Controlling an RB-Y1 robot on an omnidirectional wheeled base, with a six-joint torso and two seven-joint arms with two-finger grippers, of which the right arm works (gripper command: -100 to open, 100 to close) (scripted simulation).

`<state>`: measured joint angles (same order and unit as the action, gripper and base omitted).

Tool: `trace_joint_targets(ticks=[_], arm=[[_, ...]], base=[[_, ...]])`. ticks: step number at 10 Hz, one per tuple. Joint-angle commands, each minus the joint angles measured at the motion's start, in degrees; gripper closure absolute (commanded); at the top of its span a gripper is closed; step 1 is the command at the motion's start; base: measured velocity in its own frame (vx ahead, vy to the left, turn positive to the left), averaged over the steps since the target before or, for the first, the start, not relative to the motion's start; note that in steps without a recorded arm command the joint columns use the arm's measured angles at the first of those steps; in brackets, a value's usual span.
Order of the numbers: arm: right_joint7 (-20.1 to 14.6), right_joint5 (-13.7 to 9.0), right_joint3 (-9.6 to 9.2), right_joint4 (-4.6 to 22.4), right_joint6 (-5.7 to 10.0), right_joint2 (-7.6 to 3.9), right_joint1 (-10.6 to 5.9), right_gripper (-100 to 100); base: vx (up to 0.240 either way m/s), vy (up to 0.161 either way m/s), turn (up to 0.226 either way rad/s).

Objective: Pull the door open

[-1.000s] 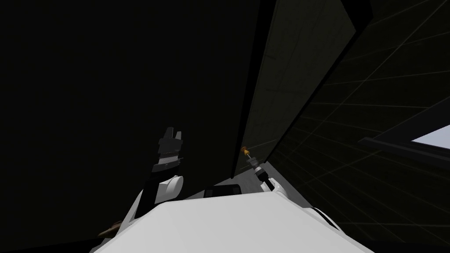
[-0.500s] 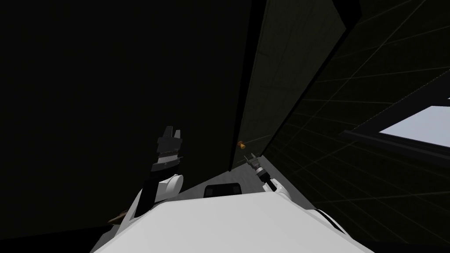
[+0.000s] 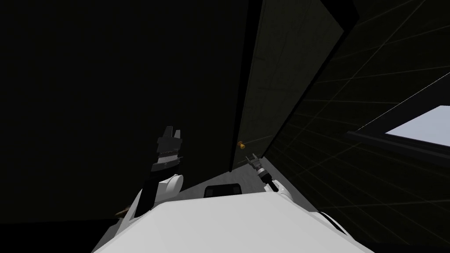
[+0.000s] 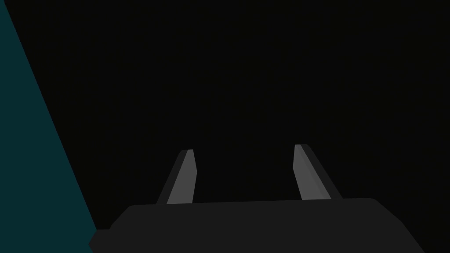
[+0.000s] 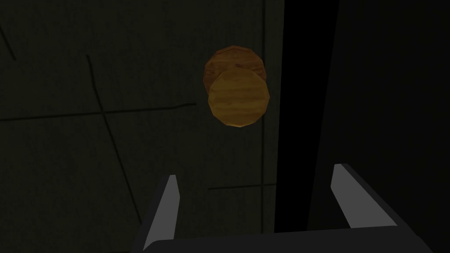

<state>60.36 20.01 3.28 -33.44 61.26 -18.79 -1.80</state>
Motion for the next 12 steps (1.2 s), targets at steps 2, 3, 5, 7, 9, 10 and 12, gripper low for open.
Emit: trace_joint_targets(ticks=[2,3,5,7,9,10,12], arm=[[0.7,-1.4,2.53,1.0,0.69,-0.34,0.89,-100],[0.9,-2.2,3.89,1.3,0.88,-0.52,1.47,-100],[1.4,-3.4,6.13,1.7,1.19,-0.81,2.43,-100],[1.2,-3.1,5.44,1.8,0.99,-0.77,1.97,100],[1.2,-3.1,5.44,1.8,0.99,-0.77,1.97,100],[1.2,-3.1,5.44,1.8,0.99,-0.77,1.97,100],[1.2,-3.1,5.44,1.8,0.99,-0.77,1.97,100]], base=[[0.125,0.051,0.281],[0.206,0.031,0.406],[0.222,0.045,0.303],[0.035,-0.001,0.009],[-0.028,-0.007,-0.007],[-0.012,-0.001,-0.003],[0.0,0.0,0.0]])
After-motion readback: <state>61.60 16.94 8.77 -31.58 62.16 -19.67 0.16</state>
